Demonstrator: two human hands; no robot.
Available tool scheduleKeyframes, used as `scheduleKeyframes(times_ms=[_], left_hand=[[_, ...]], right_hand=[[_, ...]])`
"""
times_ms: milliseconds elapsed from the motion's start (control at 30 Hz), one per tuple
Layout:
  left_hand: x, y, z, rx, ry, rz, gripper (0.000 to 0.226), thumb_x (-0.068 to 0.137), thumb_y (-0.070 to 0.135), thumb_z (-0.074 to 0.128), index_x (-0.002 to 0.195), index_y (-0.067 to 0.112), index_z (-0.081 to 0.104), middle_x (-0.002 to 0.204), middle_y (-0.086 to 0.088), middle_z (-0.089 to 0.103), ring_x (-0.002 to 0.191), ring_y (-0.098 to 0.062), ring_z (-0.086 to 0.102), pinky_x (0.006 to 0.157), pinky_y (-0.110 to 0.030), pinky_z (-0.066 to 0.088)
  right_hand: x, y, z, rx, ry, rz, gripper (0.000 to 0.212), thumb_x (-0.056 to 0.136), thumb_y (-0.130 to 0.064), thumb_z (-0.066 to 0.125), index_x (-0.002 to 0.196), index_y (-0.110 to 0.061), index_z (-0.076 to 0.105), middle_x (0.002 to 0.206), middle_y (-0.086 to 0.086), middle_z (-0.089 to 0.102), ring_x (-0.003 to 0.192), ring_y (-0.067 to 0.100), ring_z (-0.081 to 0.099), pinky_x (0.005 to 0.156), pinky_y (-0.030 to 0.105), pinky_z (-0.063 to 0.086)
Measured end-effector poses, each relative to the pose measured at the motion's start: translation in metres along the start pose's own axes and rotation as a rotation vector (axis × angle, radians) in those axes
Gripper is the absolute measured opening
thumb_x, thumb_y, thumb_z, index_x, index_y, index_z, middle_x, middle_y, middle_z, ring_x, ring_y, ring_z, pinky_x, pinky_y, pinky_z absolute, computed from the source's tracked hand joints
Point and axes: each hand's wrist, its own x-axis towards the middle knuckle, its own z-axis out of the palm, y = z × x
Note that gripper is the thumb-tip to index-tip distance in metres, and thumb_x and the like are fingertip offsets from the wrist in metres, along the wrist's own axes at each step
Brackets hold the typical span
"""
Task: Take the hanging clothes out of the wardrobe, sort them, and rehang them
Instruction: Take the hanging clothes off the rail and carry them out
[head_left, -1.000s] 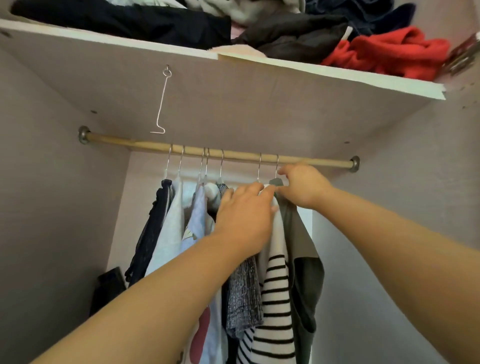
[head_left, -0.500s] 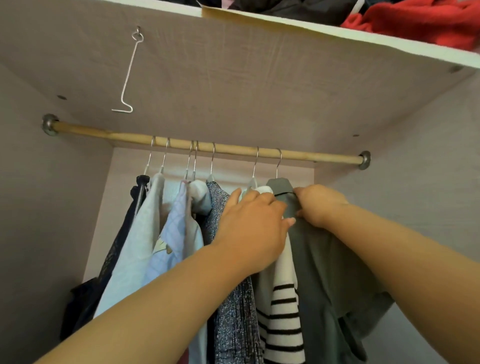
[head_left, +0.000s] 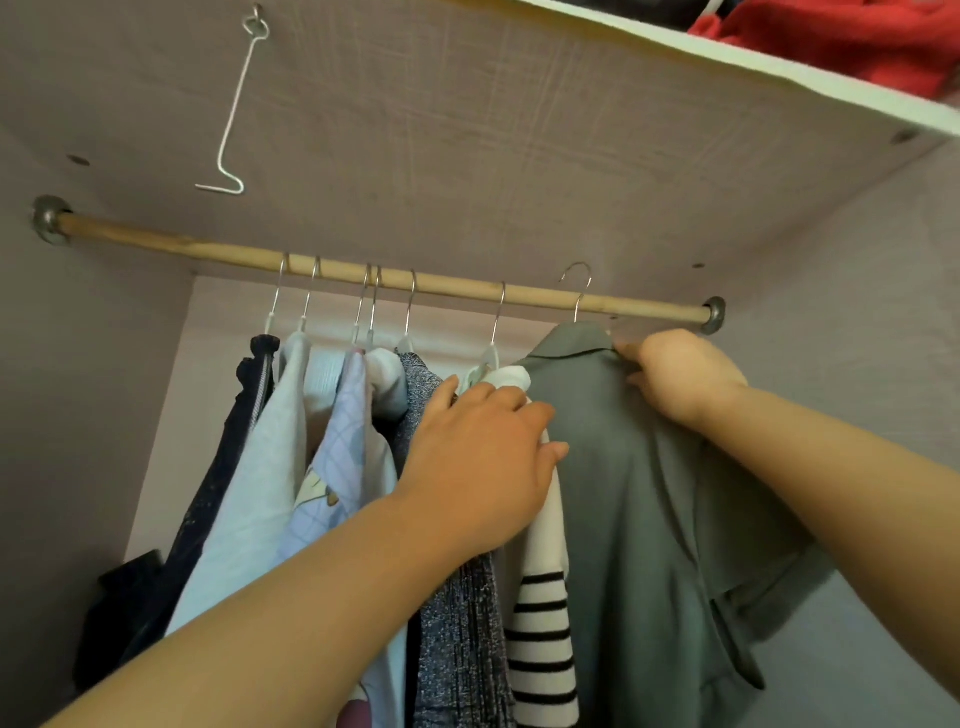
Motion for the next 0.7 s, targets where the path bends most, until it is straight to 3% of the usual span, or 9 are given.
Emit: scheduleKeyframes(times_ms=[100,200,467,700], left_hand=[[-0.001,-0.002,0.001,0.003,0.000,-0.002,0.041,0.097,0.047,0.027,0.131,0.032,0.045,0.134,0.012,0.046,0.126,-0.013,0.037,0.112,-0.037,0.011],[-0.002,0.000,0.000,0.014,0.000,-0.009,0.040,0.097,0.046,0.028,0.130,0.031,0.045,0.134,0.012,0.046,0.125,-0.013,0.038,0.111,-0.037,0.012],[-0.006,0.019,0.002,0.013,0.005,-0.080,0.041,0.097,0.043,0.029,0.132,0.027,0.043,0.133,0.007,0.047,0.125,-0.017,0.039,0.110,-0.040,0.009],[-0.027,0.062,-0.008,-0.059,0.019,-0.062,0.047,0.096,0.042,0.038,0.138,0.021,0.038,0.143,-0.002,0.034,0.135,-0.021,0.022,0.111,-0.042,-0.005]], right_hand=[[-0.010,0.017,-0.011,0.091,0.020,0.033,0.042,0.087,-0.015,0.057,0.128,-0.018,0.055,0.123,0.015,0.059,0.115,0.035,0.053,0.095,0.040,0.045],[-0.030,0.028,-0.018,0.119,0.056,0.036,0.041,0.084,-0.016,0.063,0.125,-0.015,0.059,0.125,0.013,0.060,0.118,0.031,0.052,0.097,0.036,0.042],[-0.104,0.043,-0.044,0.088,0.009,0.011,0.039,0.080,-0.013,0.066,0.119,-0.019,0.064,0.120,0.008,0.064,0.115,0.027,0.054,0.089,0.029,0.040],[-0.178,0.038,-0.081,0.067,-0.067,-0.009,0.036,0.080,-0.015,0.065,0.116,-0.020,0.066,0.116,0.003,0.066,0.112,0.023,0.056,0.085,0.025,0.037]])
